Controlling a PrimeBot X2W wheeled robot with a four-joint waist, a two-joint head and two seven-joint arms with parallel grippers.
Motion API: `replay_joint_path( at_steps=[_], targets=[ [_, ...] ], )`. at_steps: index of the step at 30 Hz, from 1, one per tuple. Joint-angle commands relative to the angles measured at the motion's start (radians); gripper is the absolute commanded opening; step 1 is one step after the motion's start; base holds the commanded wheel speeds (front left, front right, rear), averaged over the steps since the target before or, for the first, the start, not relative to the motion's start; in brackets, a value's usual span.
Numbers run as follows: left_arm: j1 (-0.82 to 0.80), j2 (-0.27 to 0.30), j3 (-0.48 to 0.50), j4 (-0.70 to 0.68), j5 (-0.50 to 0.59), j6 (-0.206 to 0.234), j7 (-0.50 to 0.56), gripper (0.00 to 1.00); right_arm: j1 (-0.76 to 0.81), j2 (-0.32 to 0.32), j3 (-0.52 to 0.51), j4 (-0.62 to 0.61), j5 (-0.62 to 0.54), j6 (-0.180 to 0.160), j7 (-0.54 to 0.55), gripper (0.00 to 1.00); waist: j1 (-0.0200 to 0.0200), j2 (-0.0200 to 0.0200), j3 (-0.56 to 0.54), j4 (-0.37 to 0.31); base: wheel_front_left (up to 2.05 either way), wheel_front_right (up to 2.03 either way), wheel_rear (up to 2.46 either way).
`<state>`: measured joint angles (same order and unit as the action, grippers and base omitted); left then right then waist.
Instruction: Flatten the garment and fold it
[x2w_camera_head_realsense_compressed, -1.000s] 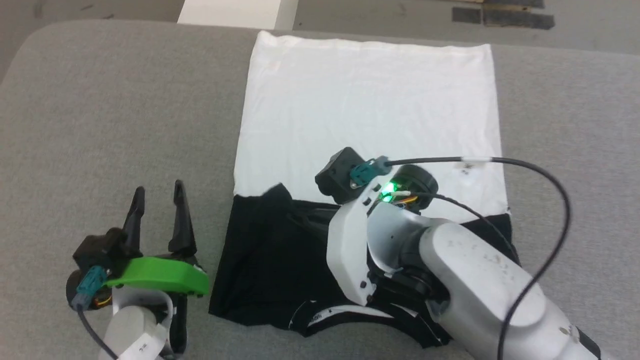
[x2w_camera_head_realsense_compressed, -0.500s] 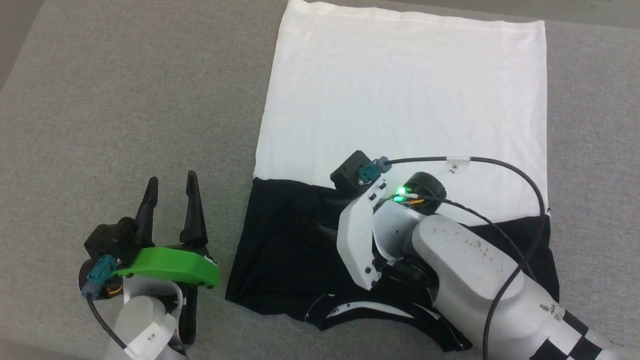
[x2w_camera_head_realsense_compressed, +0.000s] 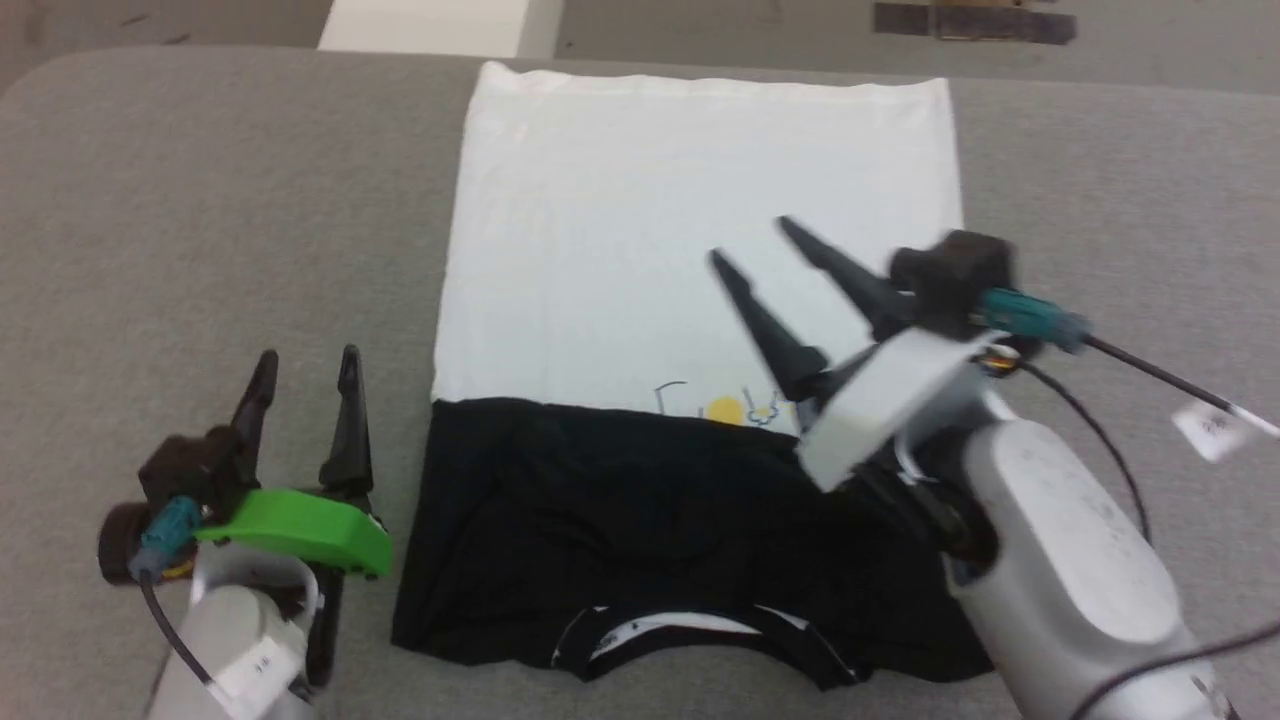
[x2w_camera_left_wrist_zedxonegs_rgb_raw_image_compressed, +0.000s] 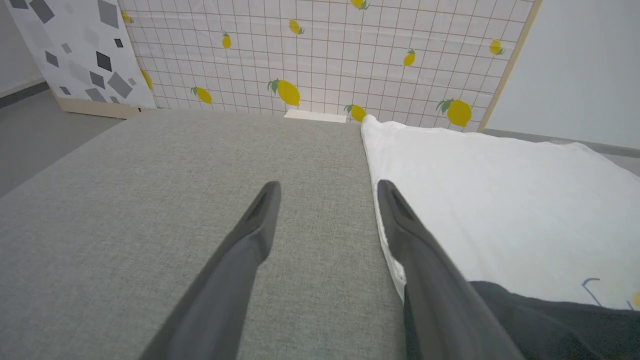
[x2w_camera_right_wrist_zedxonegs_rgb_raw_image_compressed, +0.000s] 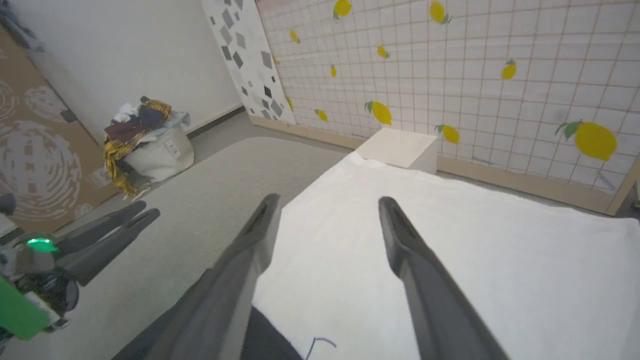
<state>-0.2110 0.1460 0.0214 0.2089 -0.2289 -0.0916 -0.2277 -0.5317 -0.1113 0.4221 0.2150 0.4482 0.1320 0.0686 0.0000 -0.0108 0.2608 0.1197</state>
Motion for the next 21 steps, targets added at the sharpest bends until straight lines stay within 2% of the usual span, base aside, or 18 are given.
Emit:
replay_joint_path(
  at_steps=[1,5,9,13,21],
  targets=[
    [-0.034,0.026,-0.006,-0.008,0.004,-0.01,0.017,1.0,0.04,0.009,-0.047,-0.036,-0.035,-0.001,-0.014,1.0,0.0,0.0108,-0.024,-0.076,0.0,0.0,0.0],
    [-0.146,0.115,-0.031,-0.02,-0.006,-0.027,0.121,1.0,0.149,0.043,-0.218,-0.172,-0.148,-0.001,-0.019,1.0,0.0,0.0108,0.035,-0.138,0.0,0.0,0.0],
    [-0.286,0.195,-0.051,-0.019,-0.044,-0.035,0.248,1.0,0.216,0.058,-0.304,-0.276,-0.2,-0.001,-0.003,1.0,0.0,0.0108,0.115,-0.192,0.0,0.0,0.0],
    [-0.43,0.262,-0.073,-0.015,-0.088,-0.038,0.375,1.0,0.245,0.06,-0.348,-0.344,-0.191,-0.001,-0.009,1.0,0.0,0.0108,0.207,-0.241,0.0,0.0,0.0],
    [-0.68,0.382,-0.084,0.02,-0.17,-0.038,0.651,1.0,0.264,0.061,-0.376,-0.396,-0.143,-0.001,-0.042,1.0,0.0,0.0108,0.376,-0.333,0.0,0.0,0.0]
  ],
)
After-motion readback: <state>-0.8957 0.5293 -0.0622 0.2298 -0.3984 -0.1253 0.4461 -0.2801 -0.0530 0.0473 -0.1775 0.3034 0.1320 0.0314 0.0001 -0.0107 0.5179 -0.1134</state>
